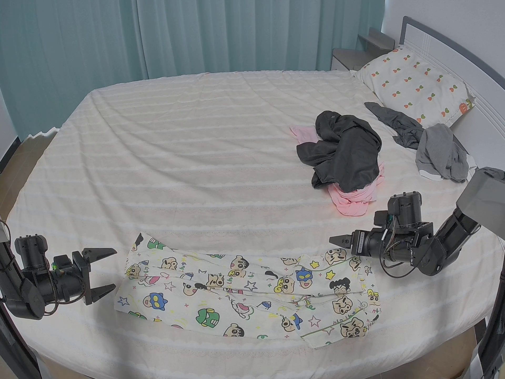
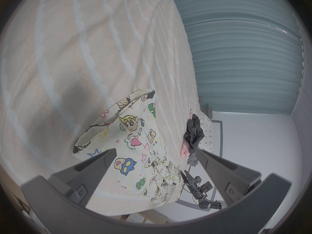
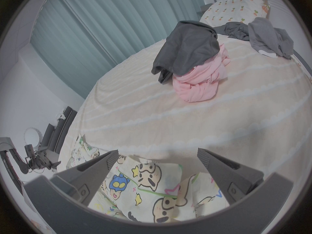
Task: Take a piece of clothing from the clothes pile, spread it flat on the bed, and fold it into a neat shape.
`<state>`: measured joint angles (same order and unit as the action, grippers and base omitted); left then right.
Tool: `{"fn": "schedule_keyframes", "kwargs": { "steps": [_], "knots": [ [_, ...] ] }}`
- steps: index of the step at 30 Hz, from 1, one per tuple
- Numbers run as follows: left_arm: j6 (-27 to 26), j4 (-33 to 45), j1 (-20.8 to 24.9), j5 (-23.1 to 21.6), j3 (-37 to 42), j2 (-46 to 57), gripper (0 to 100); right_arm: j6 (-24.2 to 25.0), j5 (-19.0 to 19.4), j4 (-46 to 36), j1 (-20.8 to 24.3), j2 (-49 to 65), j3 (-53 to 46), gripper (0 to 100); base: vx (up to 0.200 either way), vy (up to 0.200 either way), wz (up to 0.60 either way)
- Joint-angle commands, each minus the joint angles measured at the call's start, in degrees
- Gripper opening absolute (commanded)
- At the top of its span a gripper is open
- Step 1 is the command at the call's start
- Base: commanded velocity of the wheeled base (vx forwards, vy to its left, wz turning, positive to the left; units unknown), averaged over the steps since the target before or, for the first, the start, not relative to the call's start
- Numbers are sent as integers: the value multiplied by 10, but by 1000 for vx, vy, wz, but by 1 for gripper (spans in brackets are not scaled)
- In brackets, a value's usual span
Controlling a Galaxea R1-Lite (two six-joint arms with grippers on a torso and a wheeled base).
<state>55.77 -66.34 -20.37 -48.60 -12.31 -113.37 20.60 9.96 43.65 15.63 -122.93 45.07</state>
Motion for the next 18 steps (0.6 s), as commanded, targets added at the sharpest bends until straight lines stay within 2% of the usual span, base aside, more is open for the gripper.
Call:
{"fn": "schedule_keyframes", "kwargs": {
  "steps": [1,5,6,14,18],
  "knots": [
    [0,0,0,0,0,-3,100,-6,2,2,5,-30,-1,100,0,0,0],
    [0,0,0,0,0,-3,100,-15,1,4,14,-36,-4,100,0,0,0],
    [0,0,0,0,0,-3,100,-19,1,4,16,-35,-7,0,0,0,0],
    [0,0,0,0,0,-3,100,-20,-4,6,16,-24,-23,0,0,0,0],
    [0,0,0,0,0,-3,100,-21,-3,65,17,-2,-70,0,0,0,0]
  ]
}}
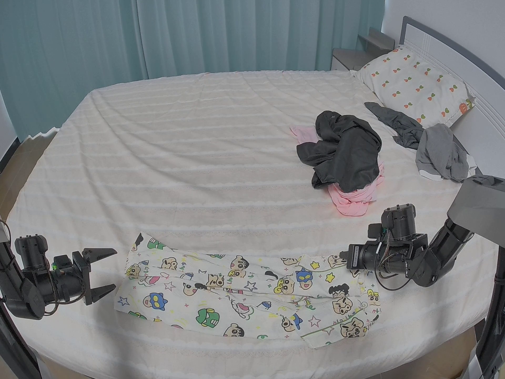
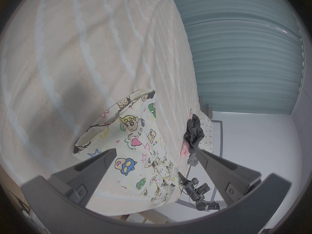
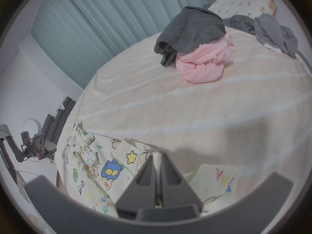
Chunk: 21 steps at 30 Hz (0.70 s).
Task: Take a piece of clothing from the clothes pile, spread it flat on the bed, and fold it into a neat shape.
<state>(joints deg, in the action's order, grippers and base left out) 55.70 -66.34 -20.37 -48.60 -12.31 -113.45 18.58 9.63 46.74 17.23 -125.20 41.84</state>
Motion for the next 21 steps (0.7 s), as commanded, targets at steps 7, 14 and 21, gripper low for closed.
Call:
{"fn": "schedule_keyframes", "kwargs": {
  "steps": [7,14,21],
  "knots": [
    [0,0,1,0,0,-2,100,-2,9,159,1,39,-124,0,0,0,0],
    [0,0,2,1,1,-2,100,-27,10,178,-11,1,-149,0,0,0,0],
    [0,0,2,1,0,-2,100,-30,-2,198,-13,12,-105,100,0,0,0]
  ]
}}
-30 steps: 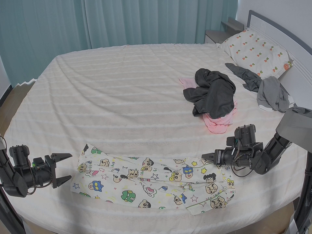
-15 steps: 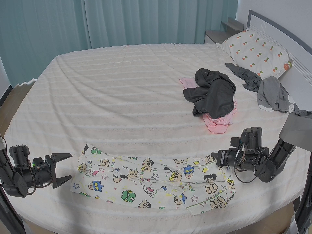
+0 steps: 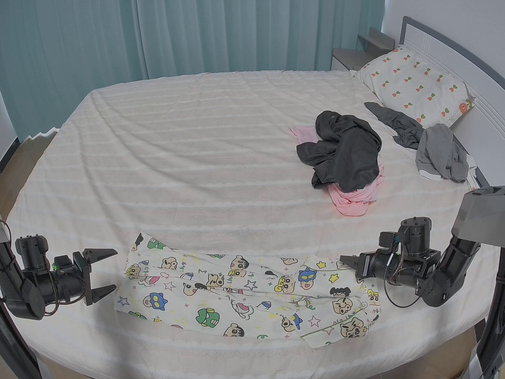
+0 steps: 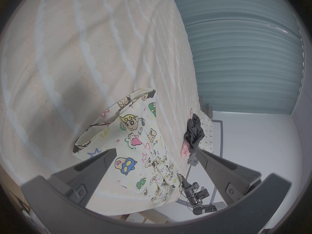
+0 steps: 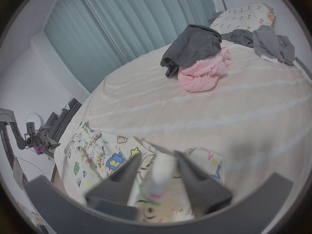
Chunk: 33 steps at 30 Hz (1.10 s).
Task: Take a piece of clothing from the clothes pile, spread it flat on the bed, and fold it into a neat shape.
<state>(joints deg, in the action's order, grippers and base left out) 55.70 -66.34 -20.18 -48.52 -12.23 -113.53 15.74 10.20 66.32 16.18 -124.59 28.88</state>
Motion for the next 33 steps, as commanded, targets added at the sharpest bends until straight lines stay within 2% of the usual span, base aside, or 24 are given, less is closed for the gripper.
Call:
{"fn": "schedule_keyframes", "kwargs": {
  "steps": [1,4,5,7,9,10,13,15,20,33],
  "knots": [
    [0,0,0,0,-1,-1,100,-3,-13,-3,-4,15,35,100,0,0,0],
    [0,0,0,0,-1,-1,100,-6,-20,-22,-2,36,58,100,0,0,0],
    [0,0,0,0,-1,-1,100,-12,-21,-80,5,64,90,100,0,0,0],
    [0,0,0,0,-1,-1,100,-14,-21,-145,19,82,123,100,0,0,0],
    [0,0,0,0,0,-1,100,-15,-21,-165,25,85,137,100,0,0,0],
    [-2,0,0,0,0,-1,100,-20,-21,-200,44,82,170,100,0,0,0],
    [-13,0,0,1,1,-2,100,-27,-21,-226,72,54,186,100,0,0,0],
    [-15,0,0,0,1,-3,100,-30,-20,-231,76,43,188,100,0,0,0],
    [-16,0,0,0,3,-4,100,-84,-20,-235,96,-38,201,100,0,0,0],
    [-16,0,0,0,3,-5,100,-96,-33,-258,111,-67,220,100,0,0,0]
  ]
}}
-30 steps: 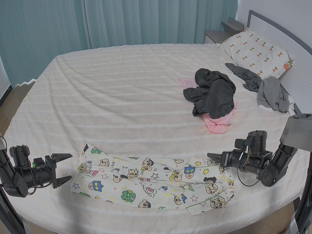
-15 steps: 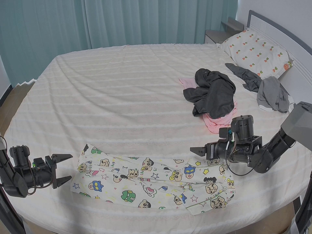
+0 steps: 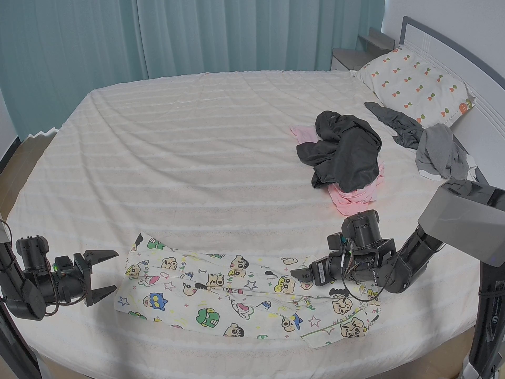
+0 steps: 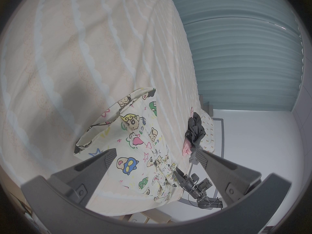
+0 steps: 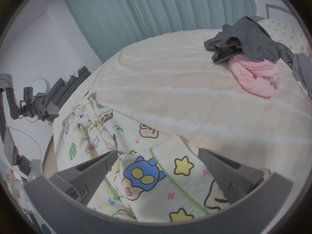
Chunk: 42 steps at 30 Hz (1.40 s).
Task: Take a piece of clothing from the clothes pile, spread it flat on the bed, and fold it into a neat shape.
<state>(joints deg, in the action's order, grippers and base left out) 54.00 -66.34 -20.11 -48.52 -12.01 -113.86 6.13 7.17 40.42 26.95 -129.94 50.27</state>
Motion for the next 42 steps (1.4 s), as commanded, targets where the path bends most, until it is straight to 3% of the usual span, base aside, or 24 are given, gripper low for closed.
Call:
{"fn": "schedule_keyframes", "kwargs": {
  "steps": [1,3,4,23,30,31,42],
  "knots": [
    [0,0,1,0,1,0,100,0,-3,0,3,-15,13,100,0,0,0],
    [0,0,2,0,1,0,100,0,-4,-1,4,-16,19,100,0,0,0],
    [0,0,2,0,1,0,100,0,-4,-1,4,-16,19,0,0,0,0],
    [0,0,2,0,1,0,100,1,-25,23,45,1,9,0,0,0,0],
    [0,0,2,0,1,0,100,-3,-60,9,23,-7,28,0,0,0,0],
    [0,0,2,0,1,0,100,-4,-60,4,21,-7,30,100,0,0,0],
    [-2,0,2,0,1,0,100,-2,-58,-4,20,-33,50,100,0,0,0]
  ]
}}
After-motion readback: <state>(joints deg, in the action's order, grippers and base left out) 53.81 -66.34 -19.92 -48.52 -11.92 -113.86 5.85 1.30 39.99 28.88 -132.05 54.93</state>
